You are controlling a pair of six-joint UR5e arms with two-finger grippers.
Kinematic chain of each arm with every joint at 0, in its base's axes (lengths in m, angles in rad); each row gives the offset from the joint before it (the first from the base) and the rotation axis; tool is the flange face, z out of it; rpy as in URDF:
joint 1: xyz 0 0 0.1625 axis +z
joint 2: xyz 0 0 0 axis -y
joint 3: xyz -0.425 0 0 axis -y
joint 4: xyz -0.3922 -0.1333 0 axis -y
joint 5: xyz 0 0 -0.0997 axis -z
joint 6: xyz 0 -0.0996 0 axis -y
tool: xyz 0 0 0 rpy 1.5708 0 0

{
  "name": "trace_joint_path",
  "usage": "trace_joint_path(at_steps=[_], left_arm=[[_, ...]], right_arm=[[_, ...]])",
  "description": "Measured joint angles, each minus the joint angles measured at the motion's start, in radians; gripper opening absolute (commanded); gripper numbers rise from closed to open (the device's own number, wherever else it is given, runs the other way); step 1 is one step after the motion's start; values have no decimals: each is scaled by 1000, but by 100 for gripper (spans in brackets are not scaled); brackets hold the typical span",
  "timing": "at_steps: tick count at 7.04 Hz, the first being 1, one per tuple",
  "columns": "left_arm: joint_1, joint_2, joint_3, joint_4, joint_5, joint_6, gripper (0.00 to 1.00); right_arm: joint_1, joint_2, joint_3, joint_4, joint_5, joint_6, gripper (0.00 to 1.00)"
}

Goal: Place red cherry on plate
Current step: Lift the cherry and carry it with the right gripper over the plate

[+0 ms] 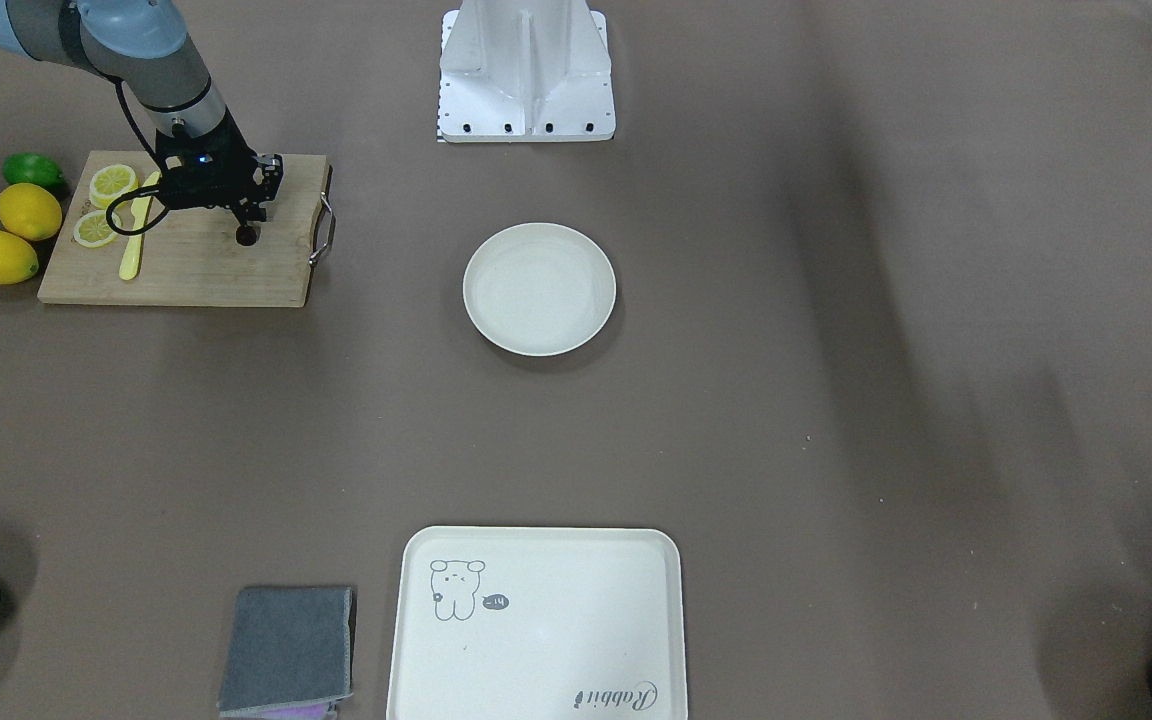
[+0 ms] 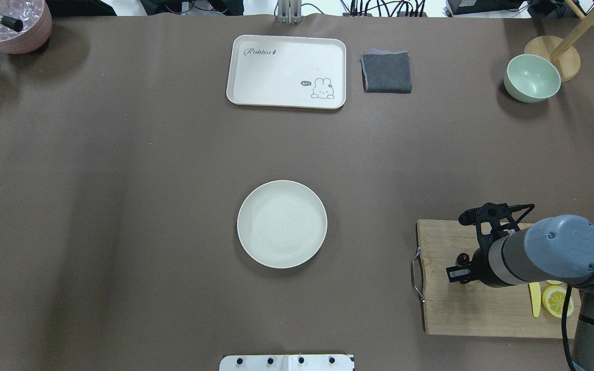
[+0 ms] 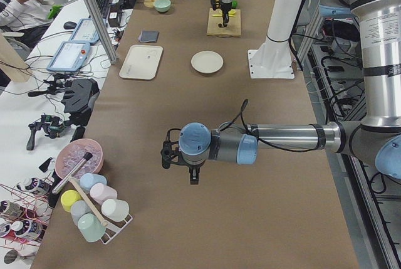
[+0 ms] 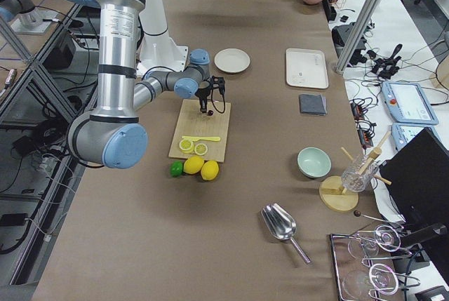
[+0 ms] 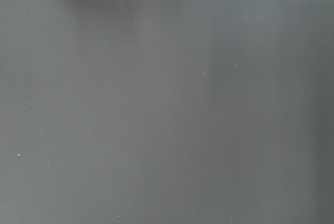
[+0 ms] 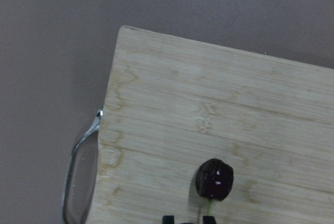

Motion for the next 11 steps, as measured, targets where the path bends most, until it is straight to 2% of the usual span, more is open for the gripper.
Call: trace_joint_path(at_steps=[2,4,7,9,11], left_arm=[[-1,0,-6,0,0,0,97],[-6,-1,-21,0,-1,0,97],[-10,-12,-28,1,1,1,97],[-11,-23,-30,0,6,5,97],[-6,-87,-30,17,7,-2,97]], right_arm=[[41,14,57,-82,48,-5,0],[151,88,146,-252,159,-33,0],[397,345,235,-619,304,-194,0],[511,452,240,-765,363,-292,0],[602,567,232,-915,413,-363,0]])
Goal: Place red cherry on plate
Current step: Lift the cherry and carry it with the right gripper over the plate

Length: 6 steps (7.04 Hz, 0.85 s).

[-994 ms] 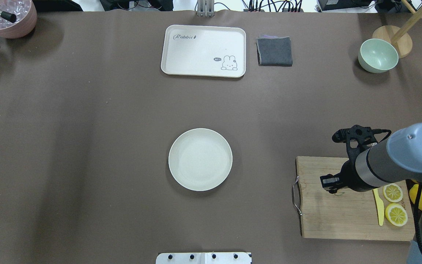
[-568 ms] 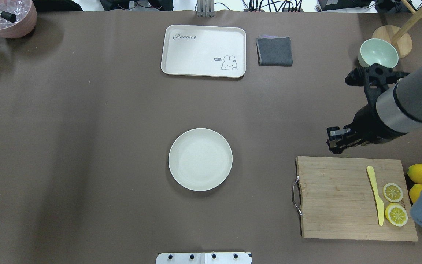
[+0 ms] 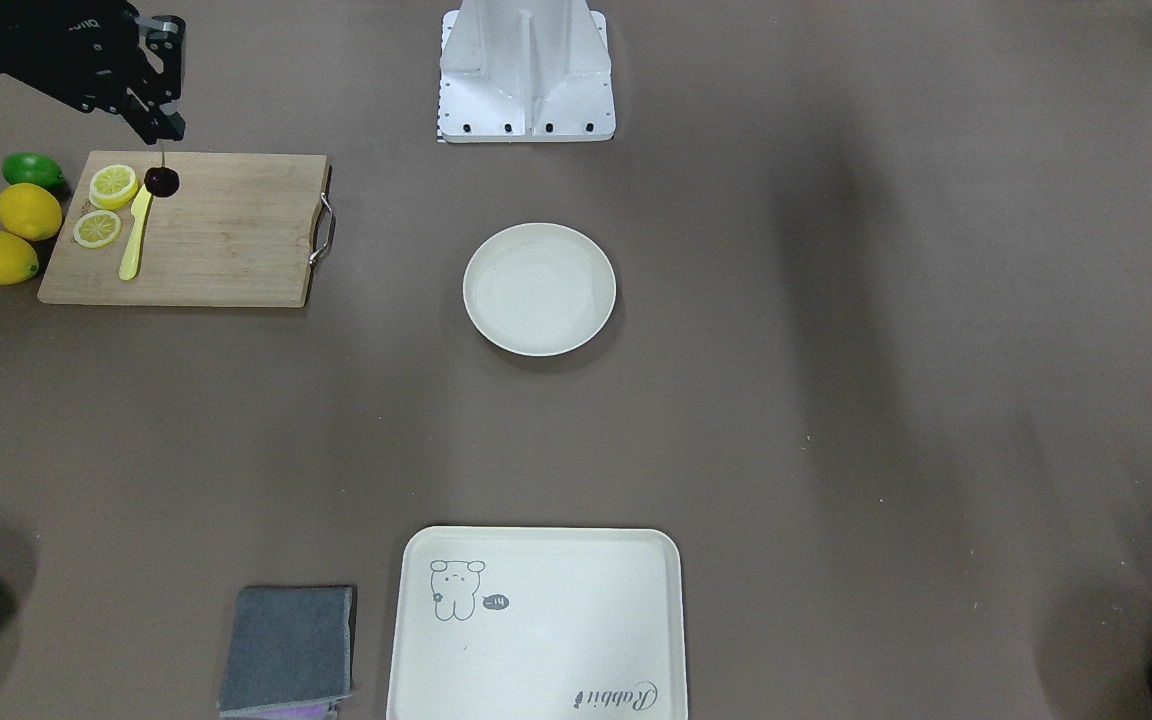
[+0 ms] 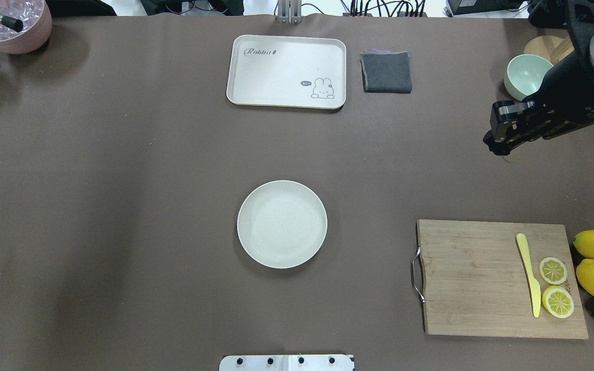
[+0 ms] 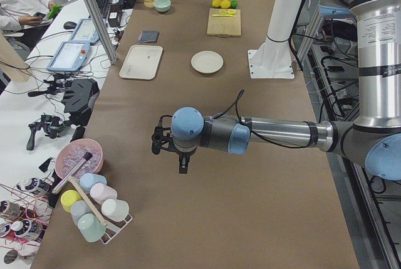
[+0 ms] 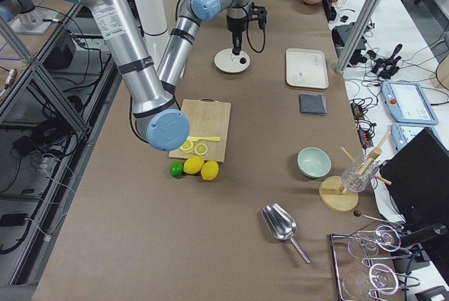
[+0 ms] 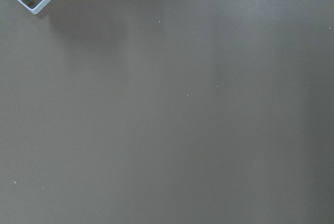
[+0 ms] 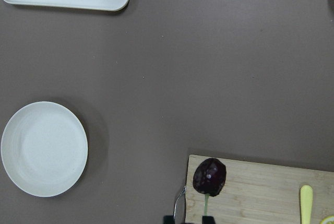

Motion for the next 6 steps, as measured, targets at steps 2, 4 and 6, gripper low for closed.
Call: trace_joint_path(at_steps=[2,4,6], left_arm=[[25,-107,18,90,7,1,97],[54,-216,67,192,24,-1,97],[53,-266,76,268,32,4,97]], right_arm=[[-21,98,-18,-121,-3,-4,0],[-117,162,-82,-141,-79,26,0],[-246,248,-170,-107,-177,140,0]])
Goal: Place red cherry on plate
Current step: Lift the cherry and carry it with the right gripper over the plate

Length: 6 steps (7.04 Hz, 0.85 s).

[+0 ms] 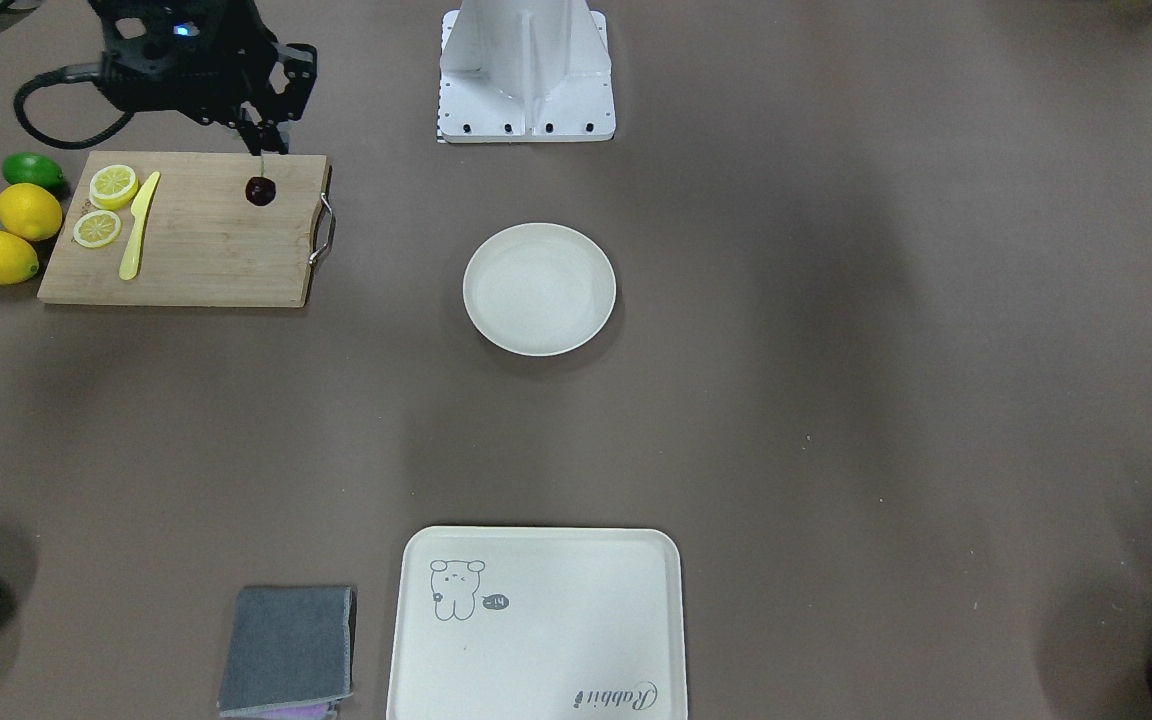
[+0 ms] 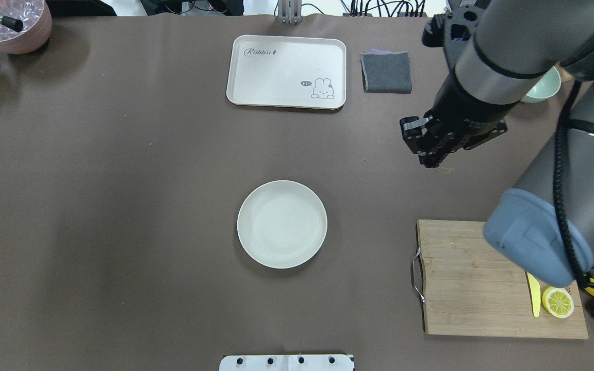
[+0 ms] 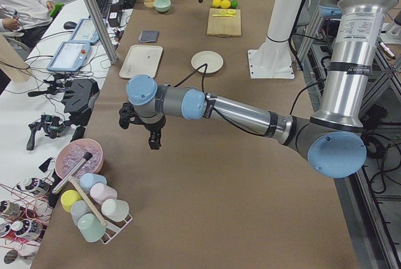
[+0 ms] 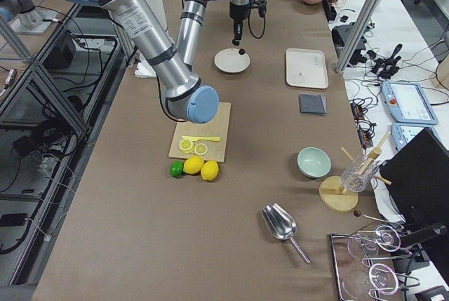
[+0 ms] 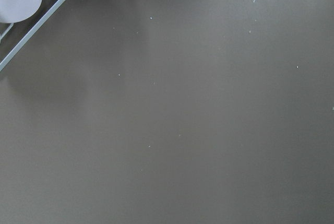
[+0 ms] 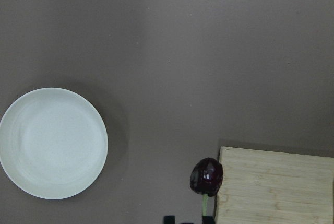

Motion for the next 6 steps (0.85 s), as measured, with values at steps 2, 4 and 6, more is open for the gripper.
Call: trace_joint_path(at_steps=[2,4,6], left_arm=[[-7,0,-20,14,8,3,97],[-7,4,-34,19,10,2,97],[-8,4,-37,19,10,3,97]], right_arm=[[-98,61,-90,76,-53,104,0],[-133,129,-241,142,-69,105,0],[-156,202,-381,196,-90,110,0]])
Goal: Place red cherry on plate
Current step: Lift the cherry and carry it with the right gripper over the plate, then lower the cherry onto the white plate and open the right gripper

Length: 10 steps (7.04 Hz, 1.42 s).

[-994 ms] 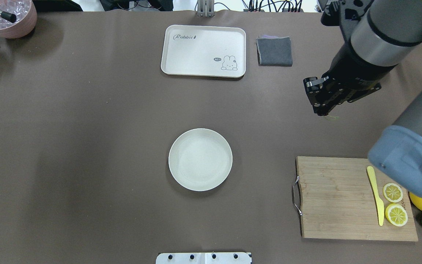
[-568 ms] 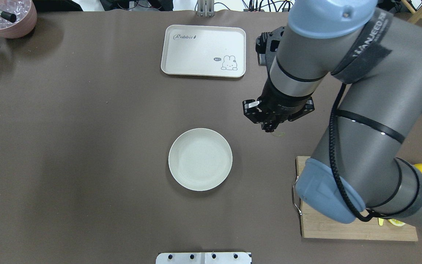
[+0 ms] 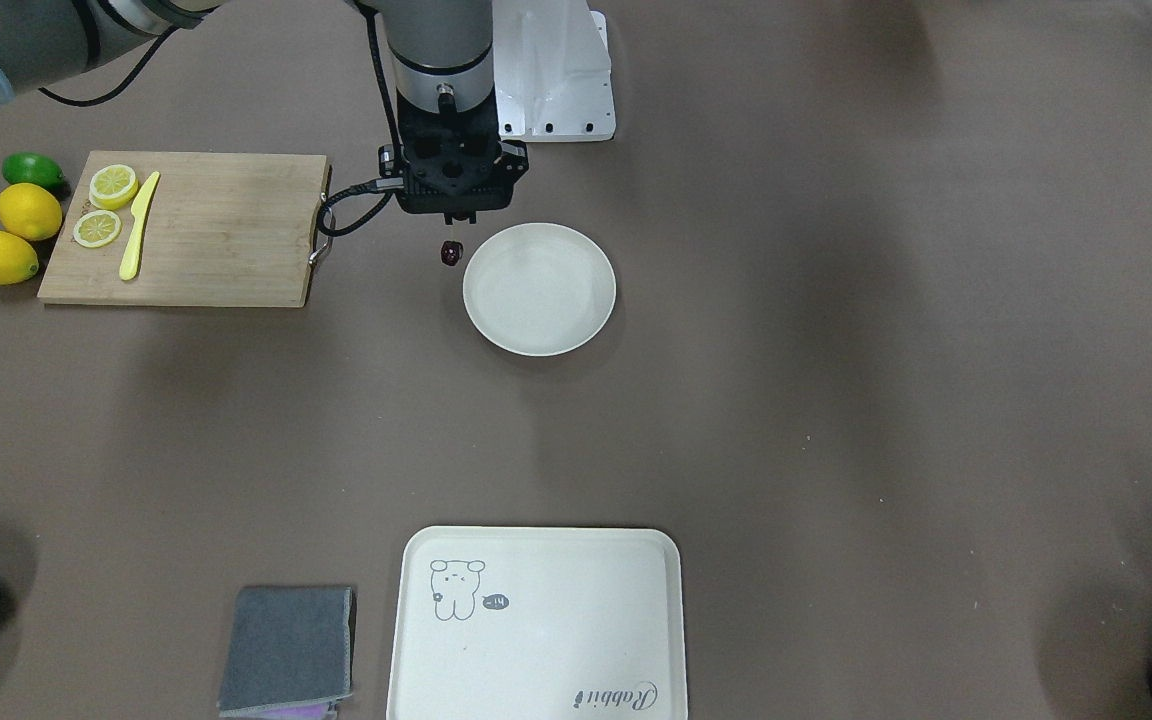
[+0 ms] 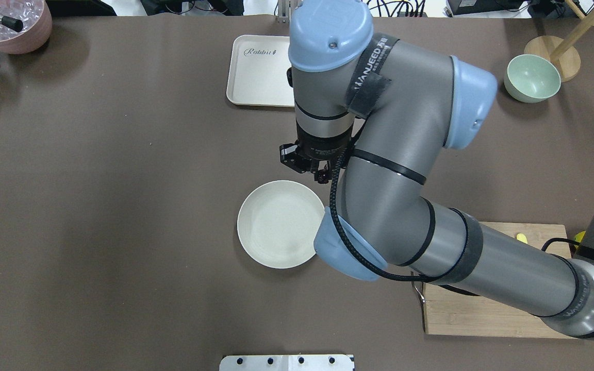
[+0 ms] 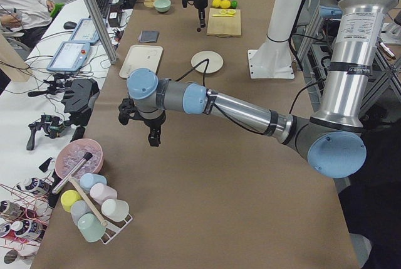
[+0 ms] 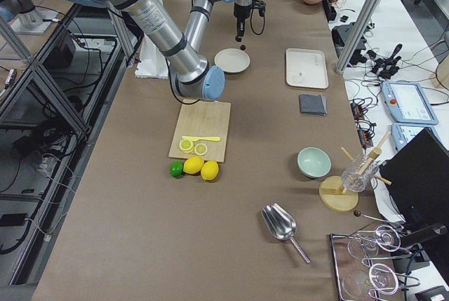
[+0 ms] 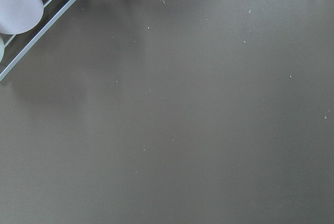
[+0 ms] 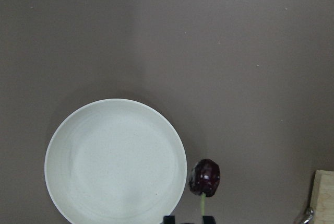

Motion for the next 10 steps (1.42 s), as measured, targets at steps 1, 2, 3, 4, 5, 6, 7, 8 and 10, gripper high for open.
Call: trace_joint_path(at_steps=[1,2,3,4,5,6,7,8,10], left_arm=[[0,-1,-6,0,-1,1,97],[0,2,-11,0,-3,1,97],[0,10,-15,0,-4,2,97],[-1,20,-19,0,-5,2,97],[-1,32,-29,0,-6,2,97],[-1,45,-46,0,-7,1,97],[-1,52,-56,5,-8,1,97],[-1,53,-60,17,-8,1,97],[-1,48,-45,35,-6,1,97]], right_arm=[[-4,30,-56,22,-11,0,0],[-7,53,-111,46,-26,-1,0],[-23,66,-166,91,-40,7,0],[-53,80,-214,140,-59,31,0],[-90,103,-255,177,-92,63,0],[-120,130,-286,195,-125,85,0],[-140,148,-306,204,-152,94,0],[-152,150,-317,210,-170,92,0],[-165,105,-319,247,-180,53,0]])
